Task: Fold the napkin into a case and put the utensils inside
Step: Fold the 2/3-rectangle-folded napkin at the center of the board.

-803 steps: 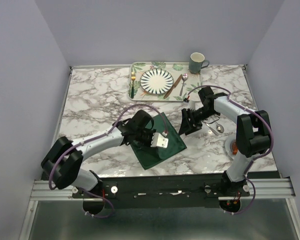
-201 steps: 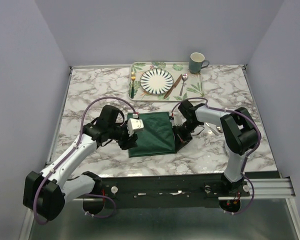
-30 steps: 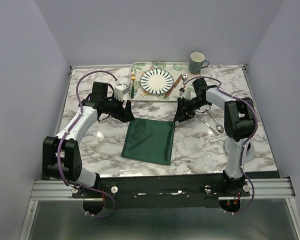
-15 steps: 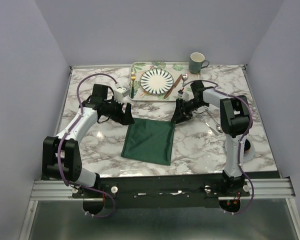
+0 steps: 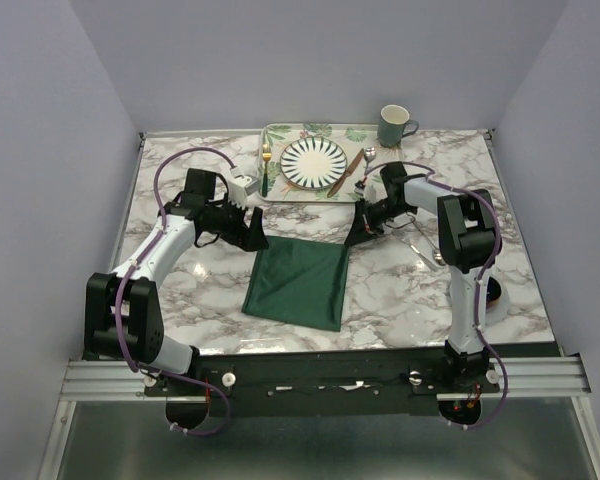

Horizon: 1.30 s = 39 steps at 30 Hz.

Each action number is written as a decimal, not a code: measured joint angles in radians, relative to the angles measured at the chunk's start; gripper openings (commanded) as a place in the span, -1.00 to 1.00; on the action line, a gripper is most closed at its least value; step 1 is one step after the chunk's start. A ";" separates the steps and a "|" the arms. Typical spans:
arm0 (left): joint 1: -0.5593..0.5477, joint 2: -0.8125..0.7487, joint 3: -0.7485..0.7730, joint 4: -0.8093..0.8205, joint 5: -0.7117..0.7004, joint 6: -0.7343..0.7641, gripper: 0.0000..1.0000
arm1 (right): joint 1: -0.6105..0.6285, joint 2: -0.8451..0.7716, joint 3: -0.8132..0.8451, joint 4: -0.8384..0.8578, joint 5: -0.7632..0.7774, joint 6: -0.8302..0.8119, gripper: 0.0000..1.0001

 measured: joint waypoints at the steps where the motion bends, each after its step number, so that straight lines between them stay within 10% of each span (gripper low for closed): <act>1: 0.000 0.000 -0.003 0.001 0.000 0.000 0.78 | 0.000 0.000 0.000 0.000 -0.002 -0.003 -0.91; 39: 0.155 0.081 -0.068 0.177 -0.015 -0.381 0.54 | 0.504 -0.420 -0.377 0.159 0.405 -0.855 -0.99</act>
